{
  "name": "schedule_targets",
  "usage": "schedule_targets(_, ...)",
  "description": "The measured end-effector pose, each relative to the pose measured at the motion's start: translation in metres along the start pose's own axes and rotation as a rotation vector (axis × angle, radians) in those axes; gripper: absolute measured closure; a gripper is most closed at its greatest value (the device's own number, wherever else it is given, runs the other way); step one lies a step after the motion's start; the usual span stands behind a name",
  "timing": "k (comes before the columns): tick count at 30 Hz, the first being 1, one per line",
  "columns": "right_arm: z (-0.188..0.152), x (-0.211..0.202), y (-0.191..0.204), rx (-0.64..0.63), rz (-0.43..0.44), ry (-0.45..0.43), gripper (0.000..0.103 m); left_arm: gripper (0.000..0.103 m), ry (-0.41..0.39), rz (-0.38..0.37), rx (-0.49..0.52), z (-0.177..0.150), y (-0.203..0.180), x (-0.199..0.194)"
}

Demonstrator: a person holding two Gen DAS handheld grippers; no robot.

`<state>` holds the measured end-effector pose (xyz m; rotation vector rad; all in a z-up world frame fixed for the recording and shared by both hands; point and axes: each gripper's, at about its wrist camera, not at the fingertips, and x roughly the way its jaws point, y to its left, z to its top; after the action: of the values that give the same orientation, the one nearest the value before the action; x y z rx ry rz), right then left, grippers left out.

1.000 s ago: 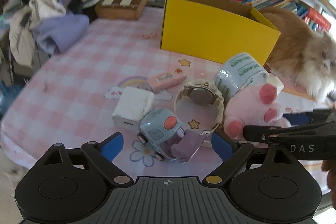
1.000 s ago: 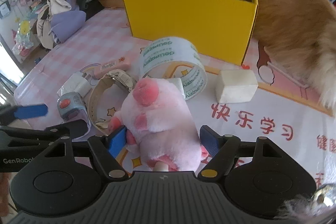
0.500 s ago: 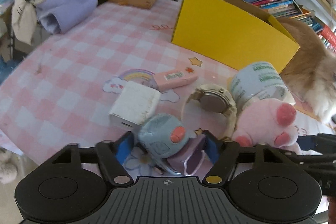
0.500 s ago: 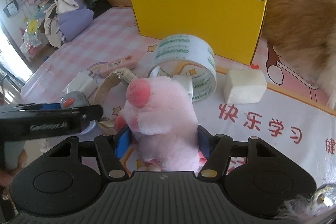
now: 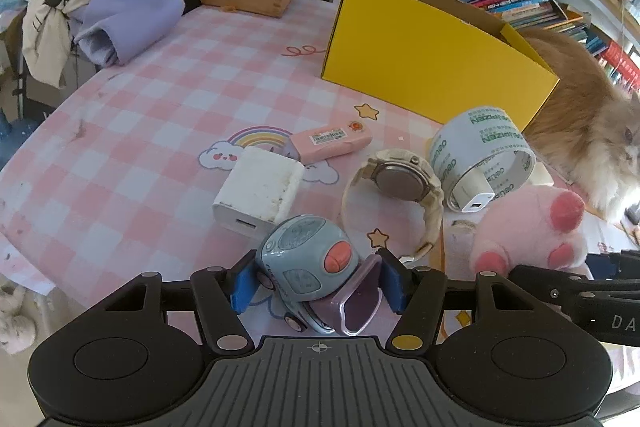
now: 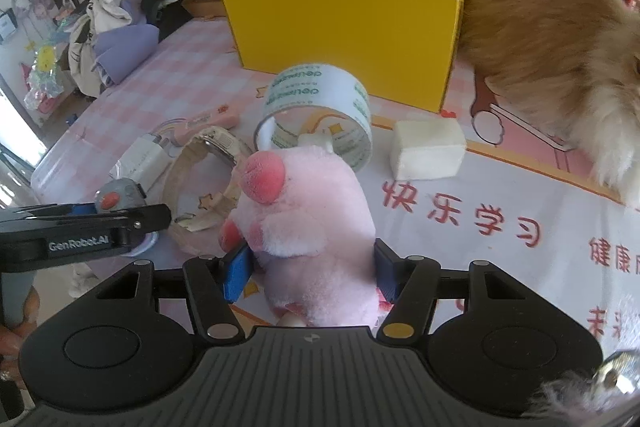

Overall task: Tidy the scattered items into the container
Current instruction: 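Close the left gripper on the toy robot while the right gripper grips the plush pig, then carry the toy robot and plush pig together into the yellow box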

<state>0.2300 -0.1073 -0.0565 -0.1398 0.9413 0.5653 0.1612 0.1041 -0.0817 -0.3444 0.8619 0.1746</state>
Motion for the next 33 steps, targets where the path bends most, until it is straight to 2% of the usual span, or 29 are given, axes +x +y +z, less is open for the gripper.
schedule_targets(16,-0.002,-0.032,0.001,0.064,-0.057,-0.045,0.044,0.043,-0.097,-0.062,-0.032,0.011,0.022,-0.036)
schedule_targets(33,0.0,-0.064,-0.002,0.093,-0.061,-0.079,0.044,0.043,-0.139,-0.15,0.05,0.026,0.012,-0.067)
